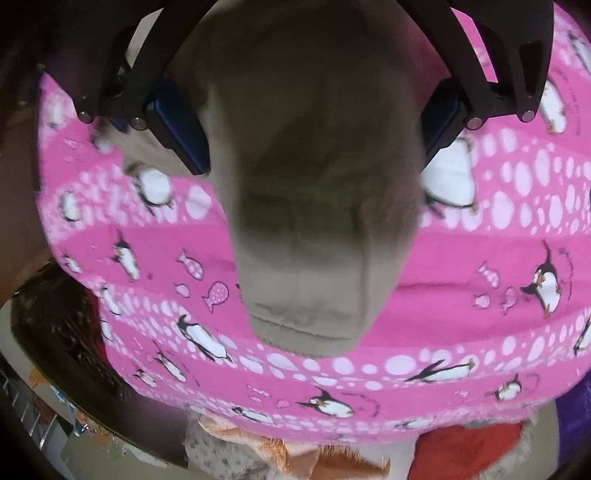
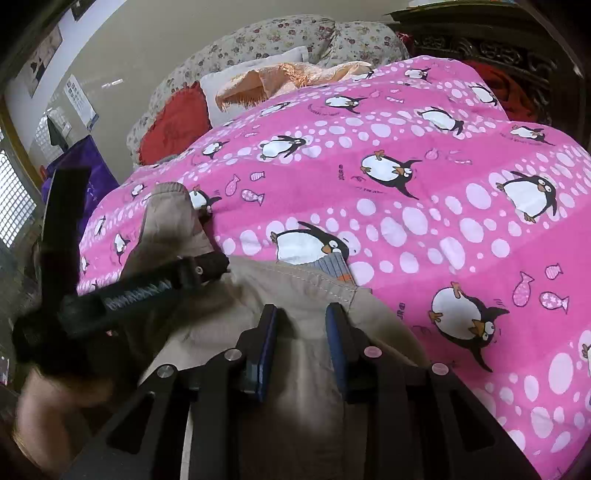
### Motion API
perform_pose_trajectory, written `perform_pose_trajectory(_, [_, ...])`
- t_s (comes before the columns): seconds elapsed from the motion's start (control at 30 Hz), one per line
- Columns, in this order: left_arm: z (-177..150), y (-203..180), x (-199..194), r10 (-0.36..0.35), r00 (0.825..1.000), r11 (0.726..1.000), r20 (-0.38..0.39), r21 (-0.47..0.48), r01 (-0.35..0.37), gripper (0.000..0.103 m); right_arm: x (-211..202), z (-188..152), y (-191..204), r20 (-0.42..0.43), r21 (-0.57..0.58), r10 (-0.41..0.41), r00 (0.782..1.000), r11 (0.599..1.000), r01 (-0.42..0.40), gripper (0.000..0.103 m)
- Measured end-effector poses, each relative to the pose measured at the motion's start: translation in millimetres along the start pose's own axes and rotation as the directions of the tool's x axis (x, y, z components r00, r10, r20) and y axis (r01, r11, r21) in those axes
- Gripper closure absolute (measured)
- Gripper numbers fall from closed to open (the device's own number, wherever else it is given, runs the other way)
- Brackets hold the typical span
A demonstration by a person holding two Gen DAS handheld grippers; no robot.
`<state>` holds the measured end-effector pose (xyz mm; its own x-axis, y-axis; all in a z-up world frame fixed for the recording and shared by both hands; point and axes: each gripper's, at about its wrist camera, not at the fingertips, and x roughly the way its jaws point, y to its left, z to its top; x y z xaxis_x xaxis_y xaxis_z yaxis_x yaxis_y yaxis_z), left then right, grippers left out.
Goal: Fold large clothes
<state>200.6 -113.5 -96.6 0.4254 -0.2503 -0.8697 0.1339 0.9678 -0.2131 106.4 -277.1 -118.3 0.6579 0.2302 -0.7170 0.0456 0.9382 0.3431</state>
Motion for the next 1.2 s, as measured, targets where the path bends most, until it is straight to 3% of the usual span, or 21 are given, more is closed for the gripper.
perform_pose_trajectory(0.07, [-2,15,-35,-0.037,0.998,0.999,0.059,-0.013,0.037,0.0,-13,10,-4,-0.051,0.018,0.038,0.998,0.999,-0.037,0.071])
perform_pose_trajectory(0.13, [-14,27,-69,-0.06,0.992,0.998,0.108,0.031,0.057,0.0,-48,20,-12,-0.012,0.032,0.102,0.995,0.994,-0.102,0.061])
perform_pose_trajectory(0.17, [-22,31,-81,-0.067,0.99,0.997,0.121,0.053,0.061,0.0,-73,23,-18,0.041,0.016,0.106,0.993,0.994,-0.107,0.039])
perform_pose_trajectory(0.2, [-31,34,-88,-0.082,0.988,0.995,0.13,0.067,0.073,0.0,-91,23,-24,0.081,-0.002,0.089,0.993,0.996,-0.089,0.011])
perform_pose_trajectory(0.23, [-46,38,-96,-0.134,0.983,0.988,0.128,0.088,0.123,0.0,-102,23,-30,0.107,-0.008,0.078,0.991,0.997,-0.077,0.002])
perform_pose_trajectory(0.27, [-57,40,-97,-0.182,0.977,0.98,0.11,0.098,0.171,0.0,-114,20,-41,0.133,-0.007,0.085,0.987,0.996,-0.085,0.0])
perform_pose_trajectory(0.43, [-106,35,-73,-0.342,0.939,0.936,-0.022,0.081,0.343,0.0,-94,-7,-84,-0.001,0.091,0.249,0.969,0.965,-0.248,0.0])
perform_pose_trajectory(0.53, [-126,26,-58,-0.383,0.921,0.919,-0.07,0.07,0.388,0.0,-70,-30,-95,-0.039,0.147,0.398,0.917,0.91,-0.389,0.0])
perform_pose_trajectory(0.63, [-139,25,-62,-0.393,0.919,0.915,-0.01,0.098,0.392,0.0,-48,-46,-91,-0.095,0.14,0.498,0.862,0.864,-0.483,0.0])
perform_pose_trajectory(0.73, [-148,30,-67,-0.435,0.9,0.897,0.029,0.103,0.43,0.0,-39,-53,-75,-0.143,0.046,0.493,0.858,0.869,-0.492,0.0])
perform_pose_trajectory(0.8, [-148,32,-66,-0.452,0.891,0.889,0.047,0.11,0.445,0.0,-32,-48,-68,-0.167,0.032,0.56,0.811,0.826,-0.563,0.0])
perform_pose_trajectory(0.83, [-148,32,-66,-0.454,0.89,0.888,0.051,0.115,0.446,0.0,-28,-44,-66,-0.169,0.041,0.573,0.802,0.817,-0.575,0.0])
perform_pose_trajectory(0.87, [-146,31,-64,-0.451,0.891,0.889,0.052,0.113,0.443,0.0,-22,-39,-63,-0.176,0.039,0.58,0.795,0.811,-0.583,0.001])
perform_pose_trajectory(0.9, [-144,31,-64,-0.447,0.893,0.891,0.049,0.111,0.44,0.0,-16,-33,-58,-0.185,0.032,0.594,0.783,0.8,-0.599,0.011])
perform_pose_trajectory(0.97, [-139,28,-62,-0.44,0.897,0.894,0.031,0.103,0.435,0.0,-5,-24,-55,-0.197,0.027,0.573,0.795,0.814,-0.58,0.03])
perform_pose_trajectory(1.03, [-136,31,-61,-0.448,0.894,0.892,0.019,0.077,0.446,0.0,1,-23,-57,-0.195,0.035,0.57,0.798,0.817,-0.575,0.033])
perform_pose_trajectory(1.1, [-134,38,-61,-0.48,0.877,0.877,0.024,0.028,0.48,0.0,-2,-27,-60,-0.173,0.023,0.56,0.81,0.825,-0.565,0.04])
perform_pose_trajectory(1.2, [-134,51,-60,-0.535,0.843,0.842,0.055,-0.046,0.537,0.0,-7,-30,-73,-0.131,0.062,0.553,0.823,0.833,-0.55,0.041])
